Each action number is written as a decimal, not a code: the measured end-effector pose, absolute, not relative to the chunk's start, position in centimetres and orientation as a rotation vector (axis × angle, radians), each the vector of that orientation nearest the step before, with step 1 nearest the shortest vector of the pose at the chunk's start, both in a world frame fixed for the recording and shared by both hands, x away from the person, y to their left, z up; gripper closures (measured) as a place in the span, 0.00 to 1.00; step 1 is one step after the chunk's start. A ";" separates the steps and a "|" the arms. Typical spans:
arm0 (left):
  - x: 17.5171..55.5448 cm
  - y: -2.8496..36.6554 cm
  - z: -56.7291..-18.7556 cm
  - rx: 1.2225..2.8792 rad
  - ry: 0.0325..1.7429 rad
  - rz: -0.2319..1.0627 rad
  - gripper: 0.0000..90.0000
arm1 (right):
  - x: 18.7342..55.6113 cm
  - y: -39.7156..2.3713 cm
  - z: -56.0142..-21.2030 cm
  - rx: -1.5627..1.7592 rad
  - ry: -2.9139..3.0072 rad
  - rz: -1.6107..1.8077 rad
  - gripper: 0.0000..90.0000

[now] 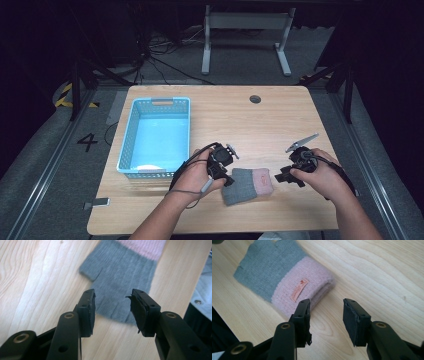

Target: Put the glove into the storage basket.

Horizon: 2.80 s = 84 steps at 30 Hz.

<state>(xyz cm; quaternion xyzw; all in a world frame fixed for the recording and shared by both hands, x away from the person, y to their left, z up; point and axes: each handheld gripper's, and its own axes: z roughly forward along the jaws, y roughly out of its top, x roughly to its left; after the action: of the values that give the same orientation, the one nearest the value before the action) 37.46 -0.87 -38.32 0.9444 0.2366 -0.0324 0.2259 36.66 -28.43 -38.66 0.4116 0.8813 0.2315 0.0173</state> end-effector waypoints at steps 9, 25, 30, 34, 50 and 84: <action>37.7 -3.4 -39.1 2.604 0.599 -0.104 0.60 | 37.0 -29.5 -38.6 1.315 2.712 0.737 0.62; 38.3 -5.4 -42.2 2.662 0.608 -0.051 0.44 | 36.9 -29.3 -38.6 1.313 2.726 0.762 0.59; 38.2 -5.8 -42.7 2.678 0.633 -0.046 0.39 | 36.8 -29.1 -38.6 1.301 2.728 0.766 0.58; 38.3 -5.8 -42.9 2.689 0.668 -0.051 0.35 | 36.8 -29.0 -38.6 1.298 2.727 0.764 0.58; 37.7 -6.2 -43.2 2.705 0.732 0.003 0.41 | 36.8 -28.8 -38.6 1.274 2.726 0.773 0.56; 37.0 -4.0 -38.3 2.611 0.661 -0.060 0.81 | 37.1 -29.6 -38.2 1.292 2.687 0.822 0.56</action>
<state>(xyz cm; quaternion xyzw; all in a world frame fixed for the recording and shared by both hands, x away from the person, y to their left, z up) 36.95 -4.01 -38.31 0.9450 0.2394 -0.0218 0.2217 37.06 -29.63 -38.15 0.4175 0.8686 0.2656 0.0244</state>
